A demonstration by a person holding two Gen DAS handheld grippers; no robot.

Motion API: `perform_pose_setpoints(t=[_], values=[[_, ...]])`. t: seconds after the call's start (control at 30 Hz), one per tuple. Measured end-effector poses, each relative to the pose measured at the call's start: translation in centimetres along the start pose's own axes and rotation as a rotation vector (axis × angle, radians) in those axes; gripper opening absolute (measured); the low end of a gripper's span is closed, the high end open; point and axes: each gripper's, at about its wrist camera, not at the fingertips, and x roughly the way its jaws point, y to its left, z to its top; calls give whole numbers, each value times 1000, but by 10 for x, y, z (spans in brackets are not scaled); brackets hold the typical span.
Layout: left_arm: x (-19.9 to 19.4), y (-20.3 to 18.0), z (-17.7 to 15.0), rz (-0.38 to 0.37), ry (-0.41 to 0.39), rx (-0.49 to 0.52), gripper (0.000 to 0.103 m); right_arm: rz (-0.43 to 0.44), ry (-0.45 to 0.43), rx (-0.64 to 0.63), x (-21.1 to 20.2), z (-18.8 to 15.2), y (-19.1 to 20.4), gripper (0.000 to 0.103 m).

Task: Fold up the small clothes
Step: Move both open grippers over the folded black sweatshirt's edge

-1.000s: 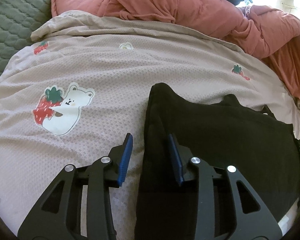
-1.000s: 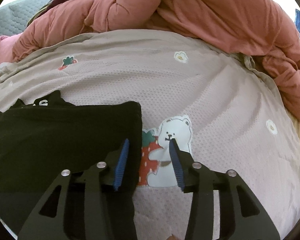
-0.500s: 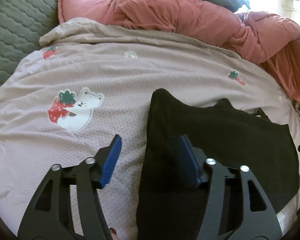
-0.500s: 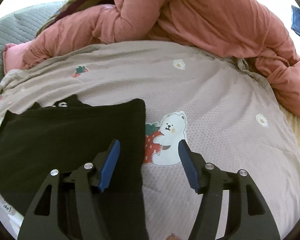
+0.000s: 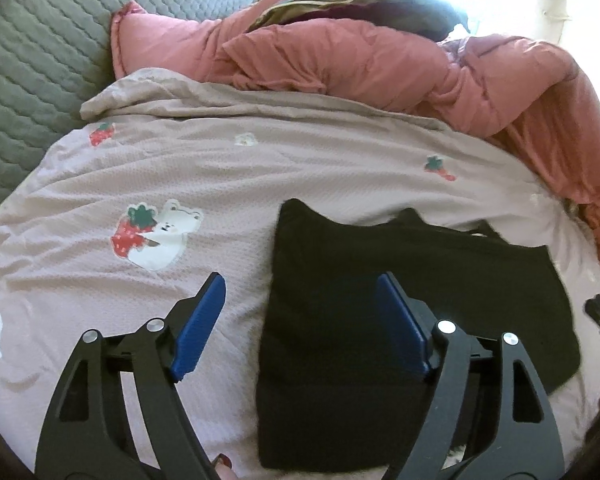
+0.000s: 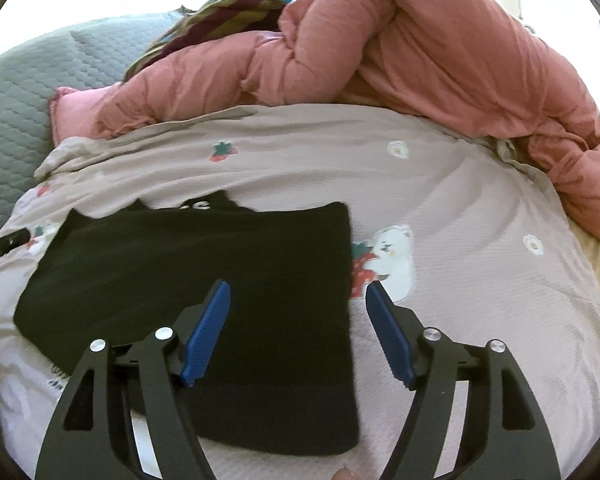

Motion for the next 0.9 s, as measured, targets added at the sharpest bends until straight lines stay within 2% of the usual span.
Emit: perform_pose_setpoints(t=[0.1, 0.2, 0.33, 0.37, 0.43, 0.53, 0.6, 0.9], values=[[-5, -8, -6, -67, 7, 10, 70, 32, 20, -45, 0, -6, 16, 69], [-2, -21, -14, -69, 34, 49, 70, 41, 29, -114, 2, -13, 33, 69], [11, -44, -33, -89, 110, 126, 70, 57, 79, -157, 11, -24, 45, 69], [18, -49, -39, -112, 141, 137, 70, 47, 85, -166, 13, -26, 46, 69], [27, -50, -45, -107, 187, 146, 72, 30, 108, -177, 17, -31, 46, 69], [30, -47, -48, -106, 193, 140, 73, -1, 158, -164, 27, -37, 38, 69], [31, -44, -50, -118, 193, 122, 73, 10, 172, -136, 30, -43, 32, 69], [24, -42, -50, -118, 180, 115, 74, 26, 148, -116, 20, -43, 34, 70]])
